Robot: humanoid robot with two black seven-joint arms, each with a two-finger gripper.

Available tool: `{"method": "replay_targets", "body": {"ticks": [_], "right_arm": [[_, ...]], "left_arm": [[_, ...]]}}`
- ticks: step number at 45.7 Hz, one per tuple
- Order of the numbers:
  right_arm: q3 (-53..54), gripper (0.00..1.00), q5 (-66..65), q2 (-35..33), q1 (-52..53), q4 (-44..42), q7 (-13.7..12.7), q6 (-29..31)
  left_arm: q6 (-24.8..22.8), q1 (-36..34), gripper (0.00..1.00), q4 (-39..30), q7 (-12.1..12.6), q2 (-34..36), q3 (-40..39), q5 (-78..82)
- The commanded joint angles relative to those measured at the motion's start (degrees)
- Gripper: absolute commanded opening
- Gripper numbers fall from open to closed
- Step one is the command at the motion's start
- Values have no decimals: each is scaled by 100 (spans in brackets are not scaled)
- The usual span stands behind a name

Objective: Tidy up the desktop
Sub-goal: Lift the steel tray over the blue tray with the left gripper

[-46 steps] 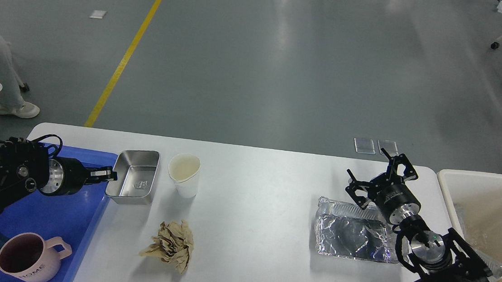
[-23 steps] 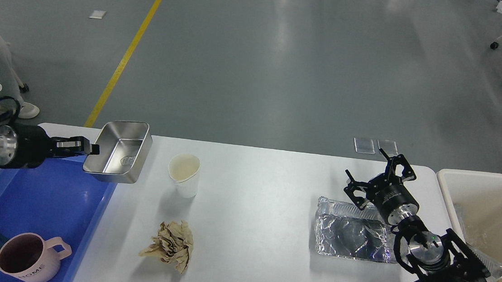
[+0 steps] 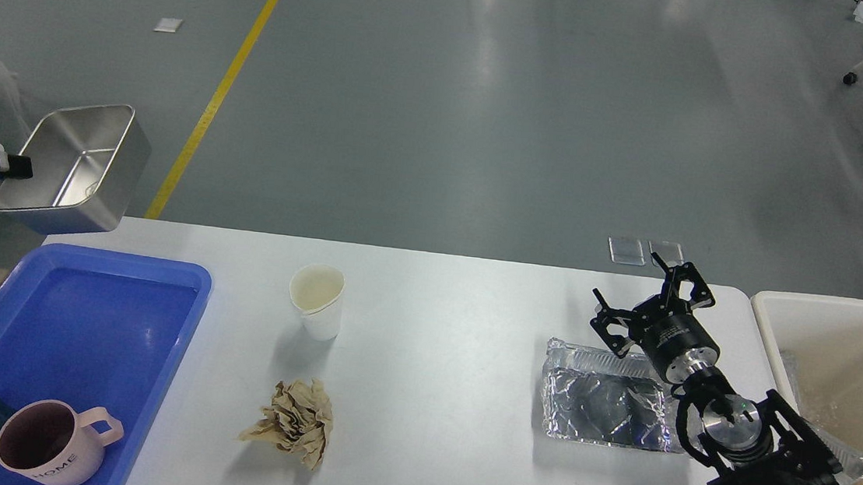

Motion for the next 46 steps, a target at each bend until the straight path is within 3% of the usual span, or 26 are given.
{"method": "replay_targets", "body": {"ticks": [1, 32, 46], "right_arm": [[0, 100, 0, 22, 3, 11, 0, -1], [0, 100, 0, 31, 3, 46, 0, 8], [0, 100, 0, -4, -23, 38, 0, 17]], "left_arm": [[-247, 0, 0, 0, -10, 95, -158, -3], [-203, 123, 0, 194, 8, 236, 79, -30], [570, 149, 0, 553, -19, 96, 1133, 58]]}}
